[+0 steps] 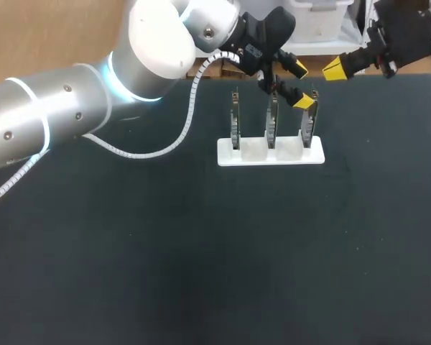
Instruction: Pick up the optical module with the left hand, and insert it into the network port with the right hand.
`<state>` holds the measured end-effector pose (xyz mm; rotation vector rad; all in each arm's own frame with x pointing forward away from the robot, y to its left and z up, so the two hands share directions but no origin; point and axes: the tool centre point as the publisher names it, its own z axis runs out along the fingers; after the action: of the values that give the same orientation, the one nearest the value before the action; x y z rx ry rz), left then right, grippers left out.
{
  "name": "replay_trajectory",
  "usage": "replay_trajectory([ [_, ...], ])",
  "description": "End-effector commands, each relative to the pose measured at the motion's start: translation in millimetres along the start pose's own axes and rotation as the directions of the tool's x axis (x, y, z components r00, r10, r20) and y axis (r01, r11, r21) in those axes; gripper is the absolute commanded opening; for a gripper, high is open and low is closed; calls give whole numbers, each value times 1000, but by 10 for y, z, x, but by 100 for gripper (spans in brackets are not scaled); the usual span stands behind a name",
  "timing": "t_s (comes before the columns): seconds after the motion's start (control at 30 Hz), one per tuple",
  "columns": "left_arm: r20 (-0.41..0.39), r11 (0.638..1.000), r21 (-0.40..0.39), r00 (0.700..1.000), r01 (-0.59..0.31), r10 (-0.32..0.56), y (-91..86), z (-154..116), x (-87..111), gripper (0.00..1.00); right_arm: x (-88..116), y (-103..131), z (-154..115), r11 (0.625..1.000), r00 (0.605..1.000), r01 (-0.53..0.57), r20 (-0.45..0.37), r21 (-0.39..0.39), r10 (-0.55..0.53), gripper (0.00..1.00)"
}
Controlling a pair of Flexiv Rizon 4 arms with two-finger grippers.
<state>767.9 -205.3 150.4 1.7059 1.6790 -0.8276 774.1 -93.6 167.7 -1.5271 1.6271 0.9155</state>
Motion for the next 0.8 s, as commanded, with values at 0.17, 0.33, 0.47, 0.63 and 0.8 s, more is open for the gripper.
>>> replay_trajectory([
  [0.17, -1, 999, -41, 1000, -23, 23, 119, -168, -107, 100, -28, 141, -98, 998, 1000, 2, 23, 66, -4, 0],
  [0.33, 8, 993, -115, 999, -31, 32, 254, -404, -156, 100, -56, 167, -148, 997, 1000, 9, 29, 79, -11, 0],
  [0.47, 9, 988, -146, 999, -41, 43, 298, -522, -189, 100, -56, 167, -173, 996, 1000, 12, 26, 91, -14, 0],
  [0.63, 13, 988, -152, 999, -41, 44, 284, -556, -196, 100, -83, 146, -182, 994, 1000, 16, 17, 110, -18, 2],
  [0.8, 18, 988, -149, 999, -40, 43, 263, -558, -202, 100, -83, 146, -182, 994, 1000, 16, 17, 110, -18, 100],
])
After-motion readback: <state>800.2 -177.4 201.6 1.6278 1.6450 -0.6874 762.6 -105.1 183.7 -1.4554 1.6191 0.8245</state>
